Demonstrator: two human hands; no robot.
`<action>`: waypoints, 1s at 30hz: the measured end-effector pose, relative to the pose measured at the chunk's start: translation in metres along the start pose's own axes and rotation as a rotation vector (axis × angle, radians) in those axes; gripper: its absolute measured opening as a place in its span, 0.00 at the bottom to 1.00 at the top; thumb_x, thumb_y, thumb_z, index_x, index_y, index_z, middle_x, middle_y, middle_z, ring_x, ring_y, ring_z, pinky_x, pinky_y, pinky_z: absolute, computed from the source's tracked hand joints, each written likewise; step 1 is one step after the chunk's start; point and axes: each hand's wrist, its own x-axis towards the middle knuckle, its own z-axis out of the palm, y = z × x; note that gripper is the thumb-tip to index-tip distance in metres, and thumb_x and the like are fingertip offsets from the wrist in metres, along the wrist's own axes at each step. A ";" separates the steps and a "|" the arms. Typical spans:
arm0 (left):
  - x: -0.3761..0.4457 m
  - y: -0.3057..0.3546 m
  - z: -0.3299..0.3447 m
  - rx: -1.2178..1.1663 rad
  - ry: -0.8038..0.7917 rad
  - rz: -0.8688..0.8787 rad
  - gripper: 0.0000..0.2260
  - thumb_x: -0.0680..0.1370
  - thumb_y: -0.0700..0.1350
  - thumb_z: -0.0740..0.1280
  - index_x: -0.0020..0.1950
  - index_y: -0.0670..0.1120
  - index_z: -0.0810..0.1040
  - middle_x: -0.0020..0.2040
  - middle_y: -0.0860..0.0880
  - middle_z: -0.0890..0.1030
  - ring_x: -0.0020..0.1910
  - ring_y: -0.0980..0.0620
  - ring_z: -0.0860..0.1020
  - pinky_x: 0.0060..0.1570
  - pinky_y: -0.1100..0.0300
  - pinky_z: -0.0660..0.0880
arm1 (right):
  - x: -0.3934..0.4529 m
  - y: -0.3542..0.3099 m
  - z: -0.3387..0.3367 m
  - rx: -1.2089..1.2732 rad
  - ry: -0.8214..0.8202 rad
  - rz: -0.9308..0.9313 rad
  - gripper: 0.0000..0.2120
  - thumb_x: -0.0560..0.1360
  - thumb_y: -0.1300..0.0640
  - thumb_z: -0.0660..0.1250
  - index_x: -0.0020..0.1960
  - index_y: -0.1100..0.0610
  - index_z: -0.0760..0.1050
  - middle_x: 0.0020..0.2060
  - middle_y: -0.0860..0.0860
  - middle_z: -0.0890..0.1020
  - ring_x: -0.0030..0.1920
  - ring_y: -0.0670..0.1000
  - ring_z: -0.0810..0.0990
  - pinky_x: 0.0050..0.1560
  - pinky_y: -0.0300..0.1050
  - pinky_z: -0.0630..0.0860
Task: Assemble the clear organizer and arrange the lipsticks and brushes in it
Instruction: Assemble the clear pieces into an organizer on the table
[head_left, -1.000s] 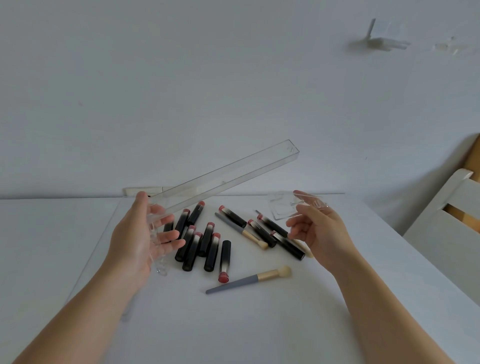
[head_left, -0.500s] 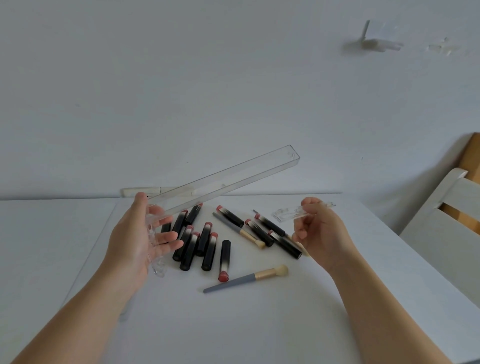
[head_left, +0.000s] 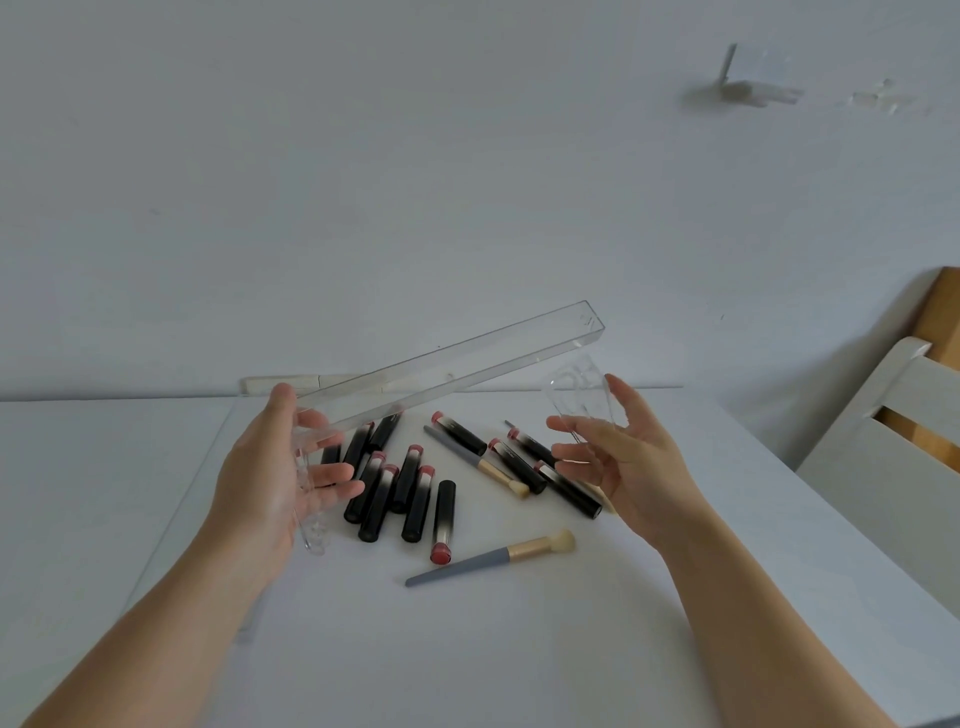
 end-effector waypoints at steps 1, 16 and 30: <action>0.000 0.000 0.000 0.005 0.000 0.005 0.20 0.83 0.61 0.60 0.47 0.45 0.77 0.56 0.36 0.83 0.30 0.45 0.78 0.36 0.48 0.82 | 0.000 0.000 0.000 -0.012 0.000 -0.003 0.29 0.76 0.65 0.71 0.71 0.47 0.65 0.54 0.64 0.84 0.46 0.60 0.86 0.43 0.49 0.83; 0.000 -0.009 0.003 0.128 -0.050 0.116 0.20 0.82 0.61 0.60 0.47 0.46 0.79 0.52 0.41 0.84 0.28 0.47 0.79 0.35 0.49 0.83 | 0.006 0.008 0.003 -0.145 0.084 0.015 0.25 0.66 0.69 0.57 0.53 0.45 0.78 0.40 0.50 0.80 0.29 0.50 0.60 0.26 0.42 0.57; -0.002 -0.011 0.003 0.190 -0.052 0.194 0.22 0.76 0.64 0.60 0.48 0.46 0.78 0.53 0.42 0.83 0.28 0.49 0.79 0.42 0.43 0.84 | 0.000 0.001 0.007 -0.059 0.028 0.063 0.30 0.69 0.63 0.60 0.65 0.38 0.76 0.36 0.47 0.68 0.31 0.48 0.62 0.33 0.45 0.54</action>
